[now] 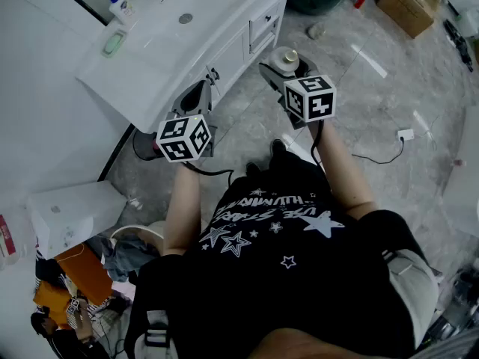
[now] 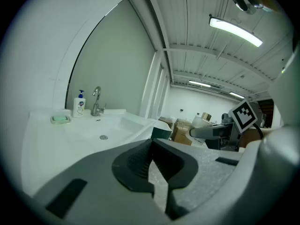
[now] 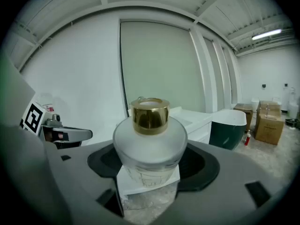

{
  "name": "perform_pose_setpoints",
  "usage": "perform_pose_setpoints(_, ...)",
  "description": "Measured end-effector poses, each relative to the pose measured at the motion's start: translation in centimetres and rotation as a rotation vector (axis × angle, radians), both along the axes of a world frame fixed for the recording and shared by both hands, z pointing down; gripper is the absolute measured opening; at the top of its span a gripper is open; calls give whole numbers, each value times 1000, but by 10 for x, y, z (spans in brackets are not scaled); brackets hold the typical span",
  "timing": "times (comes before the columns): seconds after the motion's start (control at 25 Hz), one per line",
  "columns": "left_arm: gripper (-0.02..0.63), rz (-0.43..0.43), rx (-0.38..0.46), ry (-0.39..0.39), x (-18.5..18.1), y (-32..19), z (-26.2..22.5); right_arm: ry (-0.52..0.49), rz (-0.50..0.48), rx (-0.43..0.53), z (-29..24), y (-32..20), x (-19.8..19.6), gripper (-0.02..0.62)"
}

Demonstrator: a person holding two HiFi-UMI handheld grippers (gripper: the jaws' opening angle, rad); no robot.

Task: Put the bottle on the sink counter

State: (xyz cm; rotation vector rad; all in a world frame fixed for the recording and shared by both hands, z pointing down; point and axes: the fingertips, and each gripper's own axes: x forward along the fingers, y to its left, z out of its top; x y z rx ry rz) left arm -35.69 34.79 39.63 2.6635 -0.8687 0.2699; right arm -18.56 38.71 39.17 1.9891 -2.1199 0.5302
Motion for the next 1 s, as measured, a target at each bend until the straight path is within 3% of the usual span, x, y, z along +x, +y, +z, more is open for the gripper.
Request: perform_pose_setpoints(1.0,8,21,-37,3,-8,-2,15,27,9,-32,11,0,-5,321)
